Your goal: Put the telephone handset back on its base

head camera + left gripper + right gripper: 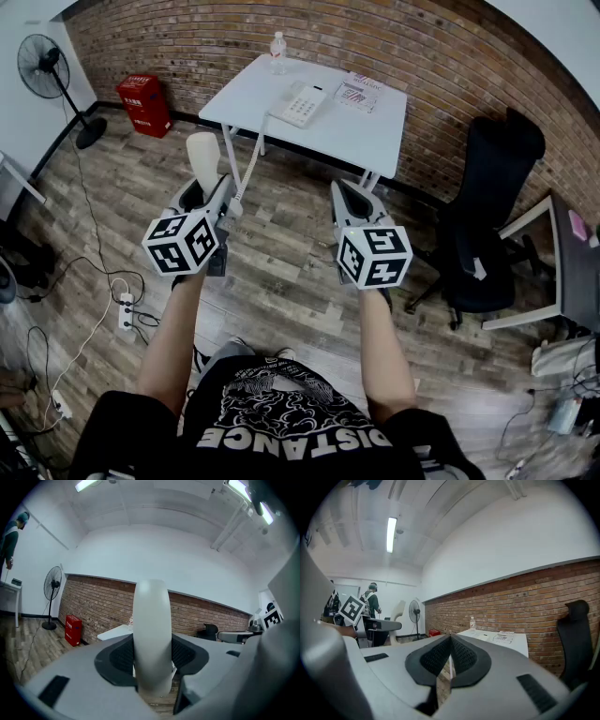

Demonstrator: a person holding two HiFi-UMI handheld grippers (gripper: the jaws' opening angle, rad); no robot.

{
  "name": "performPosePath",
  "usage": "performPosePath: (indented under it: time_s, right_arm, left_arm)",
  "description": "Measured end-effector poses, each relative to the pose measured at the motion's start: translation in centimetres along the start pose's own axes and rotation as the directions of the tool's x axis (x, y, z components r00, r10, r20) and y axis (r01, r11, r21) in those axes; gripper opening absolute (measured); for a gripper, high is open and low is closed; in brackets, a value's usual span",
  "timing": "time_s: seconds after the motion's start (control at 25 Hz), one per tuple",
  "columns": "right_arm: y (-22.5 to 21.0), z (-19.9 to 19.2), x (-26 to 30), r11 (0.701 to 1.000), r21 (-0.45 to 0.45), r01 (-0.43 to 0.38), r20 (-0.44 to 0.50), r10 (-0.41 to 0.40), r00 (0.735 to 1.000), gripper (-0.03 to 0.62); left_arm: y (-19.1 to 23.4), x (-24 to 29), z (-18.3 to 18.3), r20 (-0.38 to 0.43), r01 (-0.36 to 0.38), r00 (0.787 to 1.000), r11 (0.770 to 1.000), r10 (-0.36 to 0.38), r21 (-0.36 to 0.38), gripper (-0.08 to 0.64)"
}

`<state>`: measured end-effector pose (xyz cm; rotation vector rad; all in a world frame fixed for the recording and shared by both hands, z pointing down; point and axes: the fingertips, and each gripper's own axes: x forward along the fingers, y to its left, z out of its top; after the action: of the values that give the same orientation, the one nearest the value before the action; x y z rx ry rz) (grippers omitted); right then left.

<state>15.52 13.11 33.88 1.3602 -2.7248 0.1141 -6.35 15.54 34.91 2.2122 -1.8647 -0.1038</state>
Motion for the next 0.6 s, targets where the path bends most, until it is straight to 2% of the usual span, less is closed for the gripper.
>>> performPosePath:
  time_s: [0.32, 0.6]
  right_arm:
    - [-0.8, -0.6, 1.1, 1.0, 0.004, -0.003, -0.008, 0.003, 1.0, 0.0]
    - [-1.0, -1.3, 4.2, 1.0, 0.012, -0.007, -0.027, 0.007, 1.0, 0.0]
  left_arm:
    - [0.3, 1.5, -0.4, -0.018, -0.002, 1.0, 1.0, 0.002, 0.006, 0.215]
    - [2.6, 4.2, -0.7, -0.027, 0.007, 1.0, 1.0, -0.007, -0.002, 0.215]
